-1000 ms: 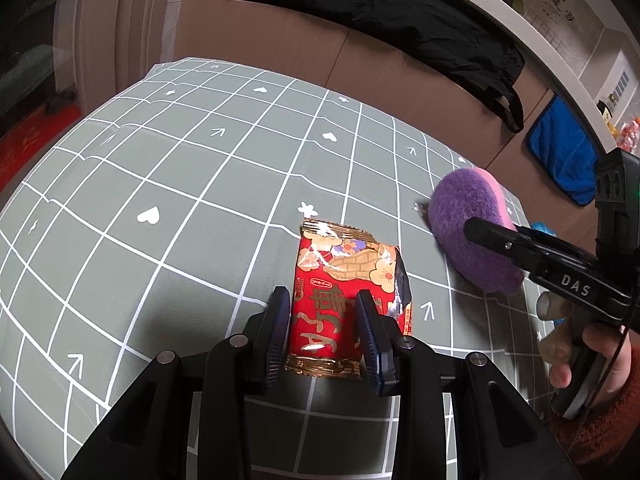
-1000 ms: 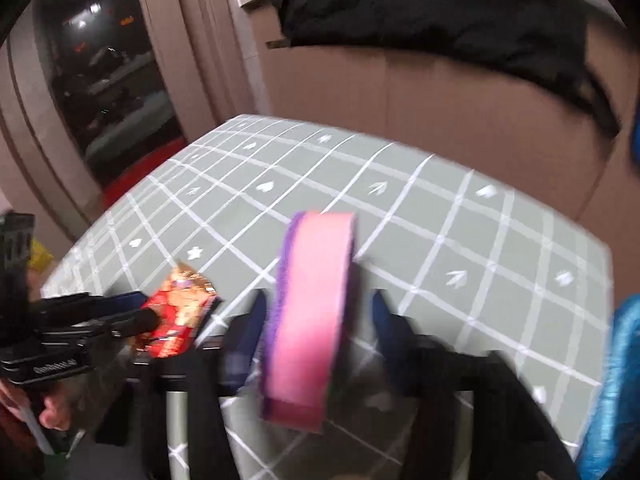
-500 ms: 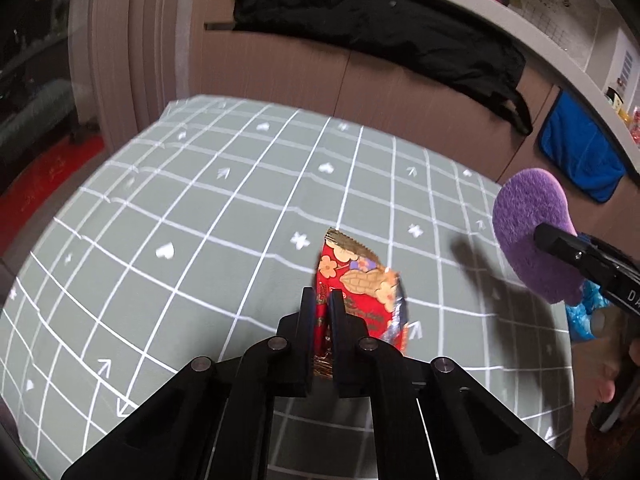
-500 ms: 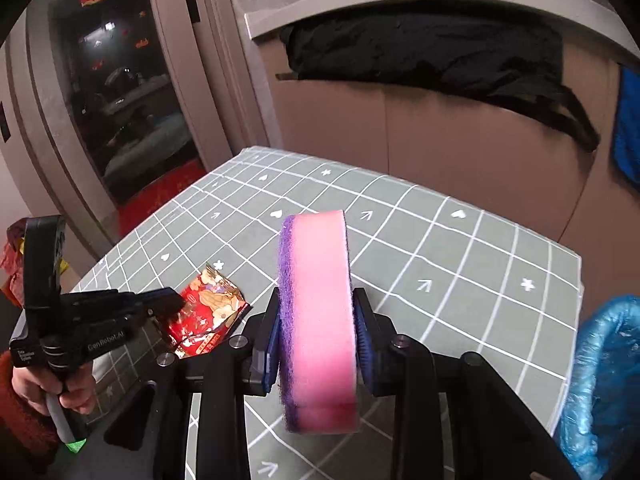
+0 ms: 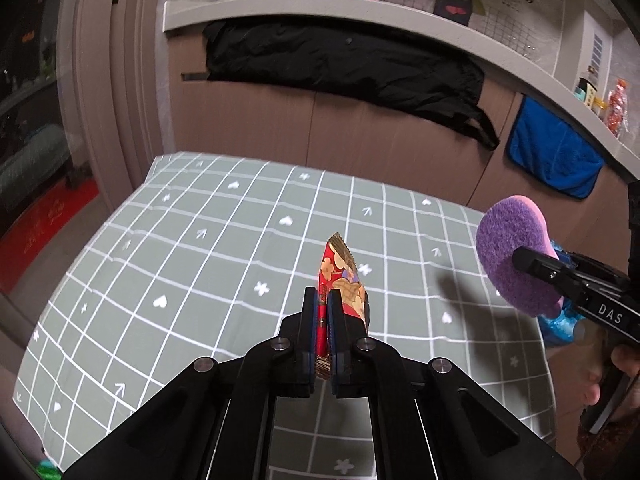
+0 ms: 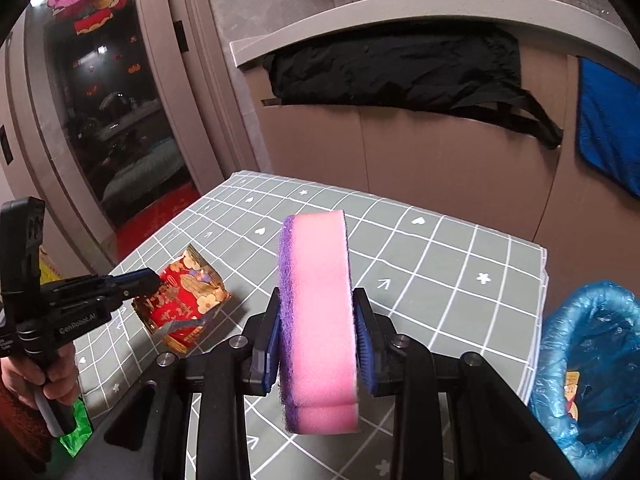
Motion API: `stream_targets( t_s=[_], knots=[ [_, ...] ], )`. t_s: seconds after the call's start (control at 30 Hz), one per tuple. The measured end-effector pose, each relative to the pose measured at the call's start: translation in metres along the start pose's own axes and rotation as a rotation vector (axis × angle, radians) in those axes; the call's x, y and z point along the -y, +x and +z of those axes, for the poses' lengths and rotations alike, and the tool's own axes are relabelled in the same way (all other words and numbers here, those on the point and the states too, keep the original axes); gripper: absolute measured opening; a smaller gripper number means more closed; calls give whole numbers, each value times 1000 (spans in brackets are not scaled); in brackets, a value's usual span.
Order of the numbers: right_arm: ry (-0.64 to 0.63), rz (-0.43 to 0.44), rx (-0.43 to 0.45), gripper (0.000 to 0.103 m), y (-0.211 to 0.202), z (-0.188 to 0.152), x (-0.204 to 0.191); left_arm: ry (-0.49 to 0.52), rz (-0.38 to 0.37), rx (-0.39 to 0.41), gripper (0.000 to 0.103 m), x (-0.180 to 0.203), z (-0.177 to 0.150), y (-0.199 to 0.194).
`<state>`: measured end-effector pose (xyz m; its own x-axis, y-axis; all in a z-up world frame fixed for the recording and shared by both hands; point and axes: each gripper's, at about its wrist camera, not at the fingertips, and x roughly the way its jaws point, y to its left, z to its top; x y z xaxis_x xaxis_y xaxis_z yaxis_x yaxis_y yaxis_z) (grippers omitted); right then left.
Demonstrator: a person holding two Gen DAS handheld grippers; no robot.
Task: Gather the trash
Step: 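Carry both items over the blue bin and open both tools to drop them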
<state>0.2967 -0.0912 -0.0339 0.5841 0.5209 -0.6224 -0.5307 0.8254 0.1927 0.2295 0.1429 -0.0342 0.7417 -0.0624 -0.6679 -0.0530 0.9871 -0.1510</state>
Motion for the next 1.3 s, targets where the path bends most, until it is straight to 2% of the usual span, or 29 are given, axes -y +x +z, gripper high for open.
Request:
stream_targets(
  t_s=[0.17,0.37,0.53,0.77,1.03,1.3],
  knots=[
    [4,-12,32,29,-15,2,8,22,-16,34,4,17,13,-8],
    [9,-35,79,29,-37,5,22,68,-60,101,4,59,36,-17],
    [25,-79,134,29,-69,8,52,98,-131,135,4,113,52,-12],
    [77,-201,221,29,-130,0,123,168,-252,154,4,211,60,5],
    [172,-369,251,29,-177,-29,208,256,-373,84,4,312,43,48],
    [257,-403,202,29,-164,-55,260,286,-396,-3,4,355,30,93]
  ],
)
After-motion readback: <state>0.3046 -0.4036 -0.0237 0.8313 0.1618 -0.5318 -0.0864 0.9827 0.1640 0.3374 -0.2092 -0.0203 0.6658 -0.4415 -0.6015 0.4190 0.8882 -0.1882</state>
